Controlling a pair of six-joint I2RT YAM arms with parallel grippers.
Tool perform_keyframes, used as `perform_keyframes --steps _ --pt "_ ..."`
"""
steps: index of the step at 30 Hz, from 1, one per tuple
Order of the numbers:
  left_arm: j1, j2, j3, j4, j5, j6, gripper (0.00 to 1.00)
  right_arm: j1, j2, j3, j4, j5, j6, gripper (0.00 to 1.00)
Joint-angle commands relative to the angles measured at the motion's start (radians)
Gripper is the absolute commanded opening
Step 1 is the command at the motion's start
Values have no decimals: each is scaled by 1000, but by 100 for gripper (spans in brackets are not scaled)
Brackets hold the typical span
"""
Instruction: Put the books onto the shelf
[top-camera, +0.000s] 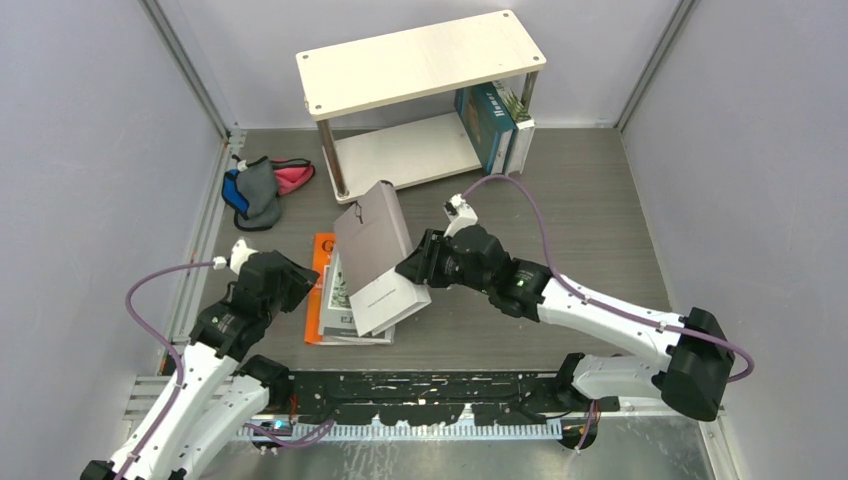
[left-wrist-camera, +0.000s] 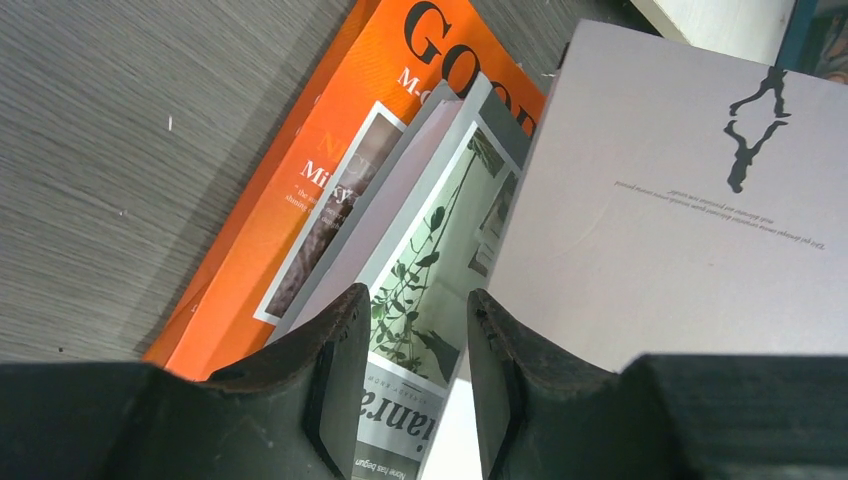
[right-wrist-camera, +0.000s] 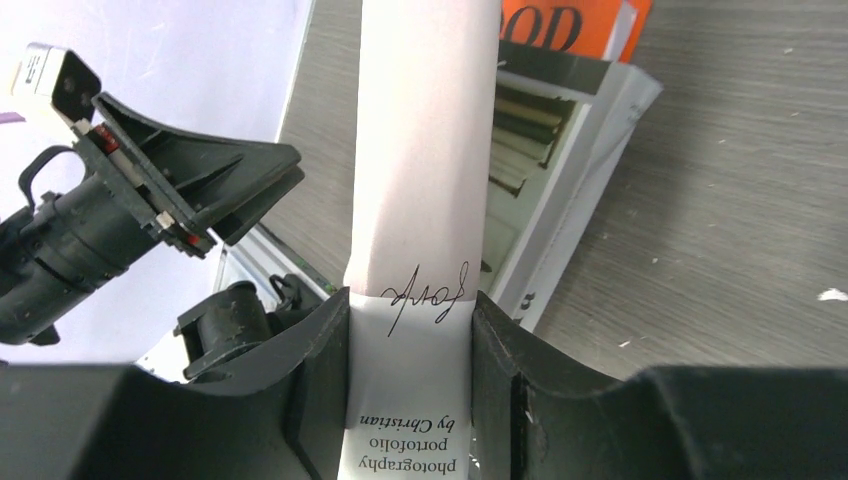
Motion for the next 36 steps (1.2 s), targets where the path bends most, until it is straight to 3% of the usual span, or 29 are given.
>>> perform_keyframes --steps 1,21,36 --pt "4 0 41 30 -23 16 41 -30 -48 85 -40 -10 -63 43" --pt "5 32 43 76 -31 22 42 -200 -95 276 -348 -12 -228 42" --pt "4 48 55 93 -43 41 42 -207 40 464 -633 128 -466 41"
